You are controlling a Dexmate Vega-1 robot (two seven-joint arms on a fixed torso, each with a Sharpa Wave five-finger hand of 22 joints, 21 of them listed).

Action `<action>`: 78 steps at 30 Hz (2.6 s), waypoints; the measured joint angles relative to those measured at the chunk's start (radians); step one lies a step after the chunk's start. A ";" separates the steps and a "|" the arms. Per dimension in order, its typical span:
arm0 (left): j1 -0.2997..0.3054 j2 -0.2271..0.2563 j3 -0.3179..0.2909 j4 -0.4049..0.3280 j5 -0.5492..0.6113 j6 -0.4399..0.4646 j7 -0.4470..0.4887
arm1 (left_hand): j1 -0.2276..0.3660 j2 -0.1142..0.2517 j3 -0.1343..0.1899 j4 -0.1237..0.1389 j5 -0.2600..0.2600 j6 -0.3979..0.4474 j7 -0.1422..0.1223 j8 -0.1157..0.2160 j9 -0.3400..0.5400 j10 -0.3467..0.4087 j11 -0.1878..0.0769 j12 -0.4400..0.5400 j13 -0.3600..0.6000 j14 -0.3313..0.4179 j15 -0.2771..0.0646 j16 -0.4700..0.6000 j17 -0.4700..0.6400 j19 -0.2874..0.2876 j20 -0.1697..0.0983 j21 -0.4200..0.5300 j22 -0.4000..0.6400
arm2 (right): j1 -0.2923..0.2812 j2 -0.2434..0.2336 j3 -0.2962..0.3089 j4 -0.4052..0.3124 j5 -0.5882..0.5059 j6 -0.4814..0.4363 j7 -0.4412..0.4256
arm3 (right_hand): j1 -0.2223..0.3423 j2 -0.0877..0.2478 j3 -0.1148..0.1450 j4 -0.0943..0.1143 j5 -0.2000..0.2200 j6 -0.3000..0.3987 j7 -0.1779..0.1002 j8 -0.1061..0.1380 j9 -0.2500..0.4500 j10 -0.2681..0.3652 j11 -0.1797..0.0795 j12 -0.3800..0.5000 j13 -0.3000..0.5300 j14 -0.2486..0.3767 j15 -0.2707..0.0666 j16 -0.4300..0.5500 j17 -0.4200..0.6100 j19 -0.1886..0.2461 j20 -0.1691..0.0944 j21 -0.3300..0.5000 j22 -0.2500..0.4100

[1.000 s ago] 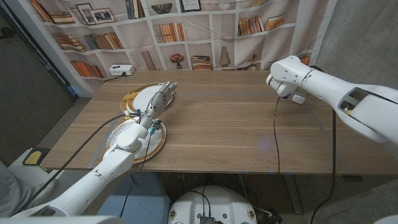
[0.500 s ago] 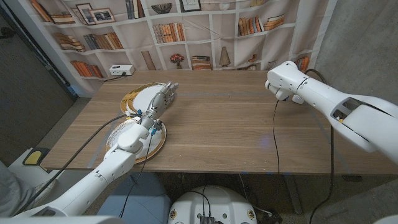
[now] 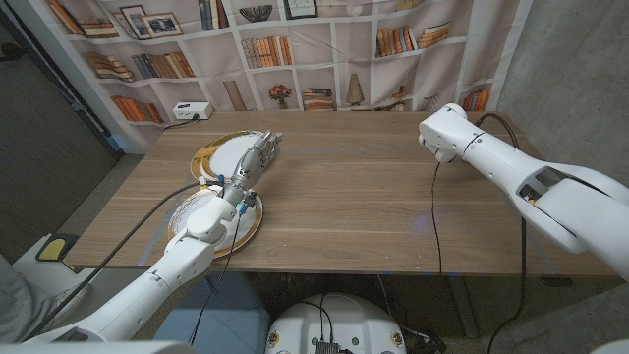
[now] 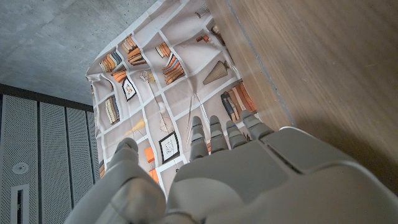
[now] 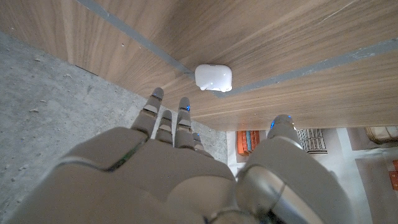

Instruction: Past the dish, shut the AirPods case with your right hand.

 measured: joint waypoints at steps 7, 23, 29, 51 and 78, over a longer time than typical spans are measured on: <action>0.000 -0.003 0.003 0.006 -0.001 -0.003 -0.003 | 0.000 0.000 0.000 0.000 0.000 0.000 0.000 0.000 0.000 0.000 0.000 0.000 0.000 0.000 0.000 0.000 0.000 -0.004 -0.004 0.000 0.000 | -0.016 0.008 0.014 -0.007 -0.061 0.000 0.033 | 0.005 0.005 0.000 0.000 0.000 0.000 0.000 0.000 0.000 -0.006 -0.005 0.000 0.000 -0.007 -0.007 -0.007 0.000 0.000 0.000 0.000 0.000; -0.001 -0.014 0.010 0.013 0.000 -0.010 -0.003 | 0.000 0.000 0.000 0.000 0.000 0.000 0.000 0.000 0.000 0.000 0.000 0.000 0.000 0.000 0.000 0.000 0.000 -0.004 -0.004 0.000 0.000 | -0.045 0.046 0.048 0.022 -0.178 0.009 0.106 | 0.016 0.005 0.002 -0.002 0.000 0.000 0.000 0.000 0.000 -0.010 -0.009 0.000 0.000 -0.001 -0.013 -0.008 0.000 -0.004 -0.004 -0.004 0.000; 0.001 -0.014 0.011 0.012 0.002 -0.011 -0.001 | 0.000 0.000 0.000 0.000 0.000 0.000 0.000 0.000 0.000 0.000 0.000 0.000 0.000 0.000 0.000 0.000 0.000 -0.004 -0.004 0.000 0.000 | -0.049 0.061 0.058 0.043 -0.217 0.016 0.129 | 0.016 0.005 0.002 -0.002 0.000 0.000 0.000 0.000 0.000 -0.010 -0.009 0.000 0.000 -0.001 -0.013 -0.008 0.000 -0.004 -0.004 -0.004 0.000; 0.002 -0.012 0.018 -0.001 0.010 0.002 0.003 | 0.000 0.000 0.004 -0.004 0.000 0.000 0.000 0.000 0.000 0.000 0.000 0.000 0.000 0.000 0.000 0.000 0.000 -0.004 -0.004 0.000 0.000 | -0.088 0.134 0.133 0.117 -0.313 0.070 0.087 | 0.036 0.018 0.016 -0.005 0.000 0.000 0.000 0.000 0.000 -0.009 -0.016 -0.007 0.004 -0.003 -0.015 -0.008 0.000 0.002 -0.009 -0.004 -0.002; -0.013 -0.009 0.027 -0.021 0.018 0.031 0.007 | -0.005 0.005 0.004 -0.004 0.000 0.000 0.000 0.000 0.000 0.000 0.000 0.000 0.000 0.000 0.000 0.000 0.000 -0.004 -0.004 0.000 0.000 | -0.155 0.192 0.225 0.160 -0.366 0.208 -0.064 | 0.235 -0.033 0.058 -0.038 0.012 -0.007 -0.029 -0.008 0.000 0.142 -0.054 0.017 -0.026 0.097 -0.048 0.006 -0.014 0.079 -0.014 -0.004 -0.002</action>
